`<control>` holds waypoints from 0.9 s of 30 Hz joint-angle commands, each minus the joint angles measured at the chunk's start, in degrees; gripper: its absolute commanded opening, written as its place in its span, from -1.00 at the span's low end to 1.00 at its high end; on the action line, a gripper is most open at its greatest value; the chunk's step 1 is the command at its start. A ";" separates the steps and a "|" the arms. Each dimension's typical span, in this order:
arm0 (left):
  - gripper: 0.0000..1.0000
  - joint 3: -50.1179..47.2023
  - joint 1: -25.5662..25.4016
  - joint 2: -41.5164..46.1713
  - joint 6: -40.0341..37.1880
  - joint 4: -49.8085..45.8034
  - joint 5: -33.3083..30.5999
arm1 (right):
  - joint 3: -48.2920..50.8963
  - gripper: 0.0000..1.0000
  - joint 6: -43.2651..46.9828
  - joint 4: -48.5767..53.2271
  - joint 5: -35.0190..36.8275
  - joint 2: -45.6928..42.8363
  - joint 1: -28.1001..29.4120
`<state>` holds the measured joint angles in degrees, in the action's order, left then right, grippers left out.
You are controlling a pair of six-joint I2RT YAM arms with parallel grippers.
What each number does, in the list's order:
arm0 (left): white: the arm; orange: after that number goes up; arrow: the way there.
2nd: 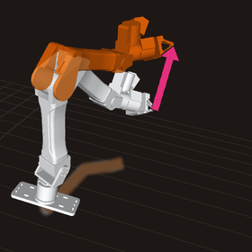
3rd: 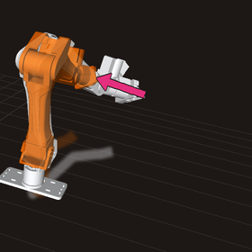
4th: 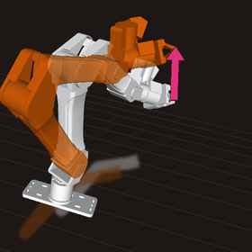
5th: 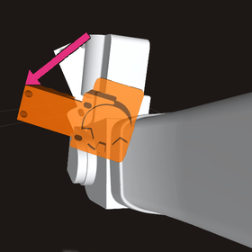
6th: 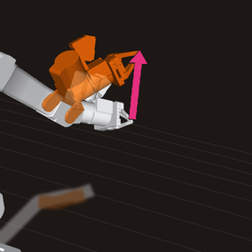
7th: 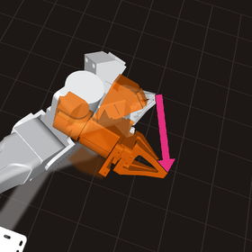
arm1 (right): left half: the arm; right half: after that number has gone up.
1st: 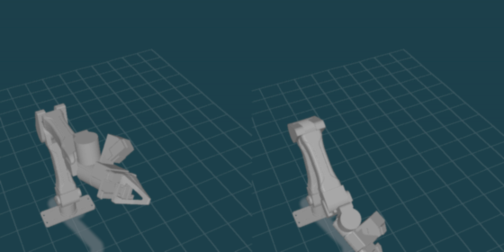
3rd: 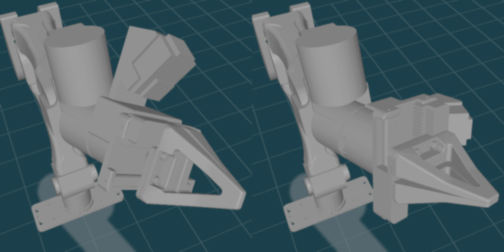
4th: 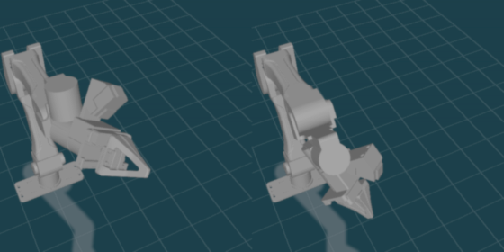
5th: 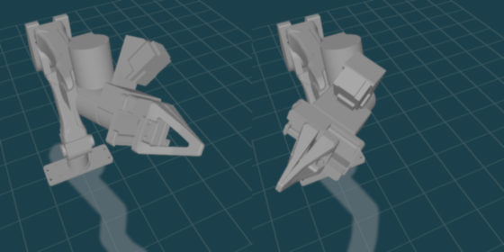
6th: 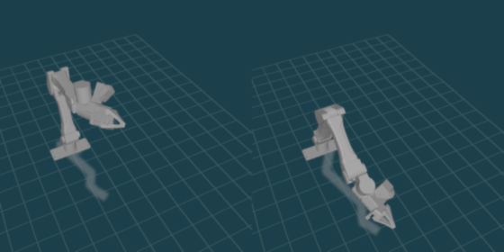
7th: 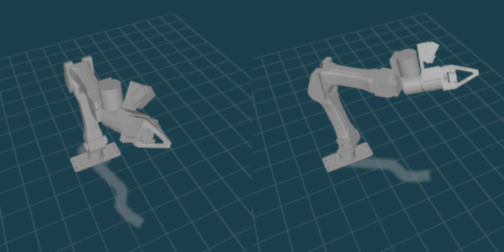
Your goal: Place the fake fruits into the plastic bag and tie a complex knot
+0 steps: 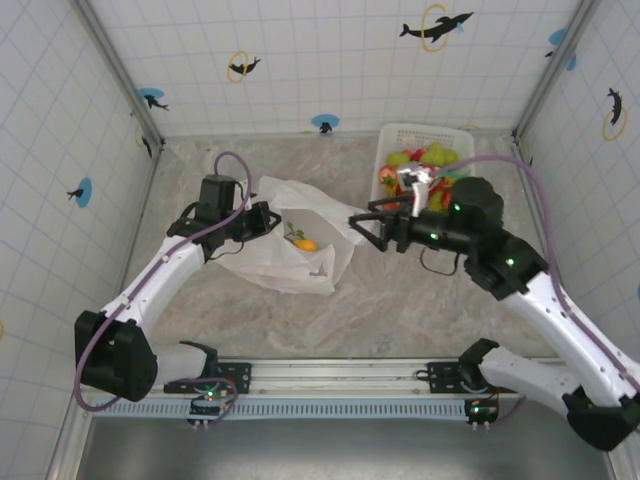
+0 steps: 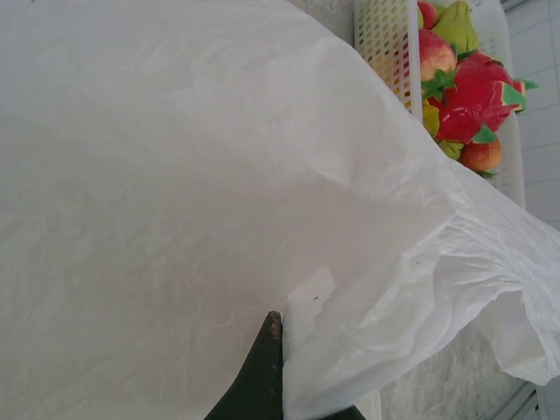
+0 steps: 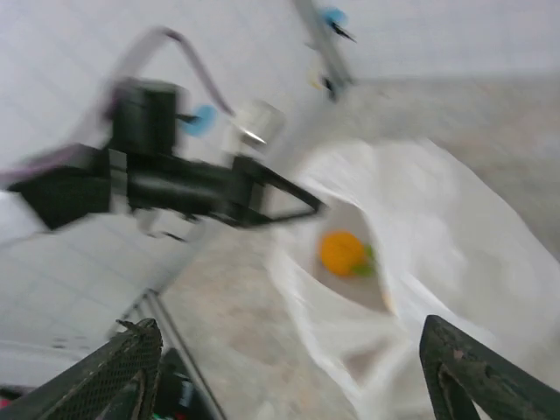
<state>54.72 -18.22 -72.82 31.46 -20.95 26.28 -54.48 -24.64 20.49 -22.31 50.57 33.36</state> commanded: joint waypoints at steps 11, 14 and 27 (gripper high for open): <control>-1.00 2.75 0.53 -0.66 -1.28 -1.61 -0.63 | 29.45 0.40 -17.60 -43.36 10.41 17.32 4.35; -1.00 2.71 0.46 -0.51 -1.18 -1.68 -0.60 | 29.05 0.35 -20.97 -53.55 12.91 26.35 6.22; -1.00 3.29 0.51 -0.68 -1.61 -2.30 -0.56 | 24.36 0.10 -27.44 -69.73 17.07 47.43 7.49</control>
<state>56.34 -18.22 -72.93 31.33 -22.28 26.06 -28.16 -49.45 -41.87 -6.72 95.35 40.23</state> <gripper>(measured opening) 0.055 0.561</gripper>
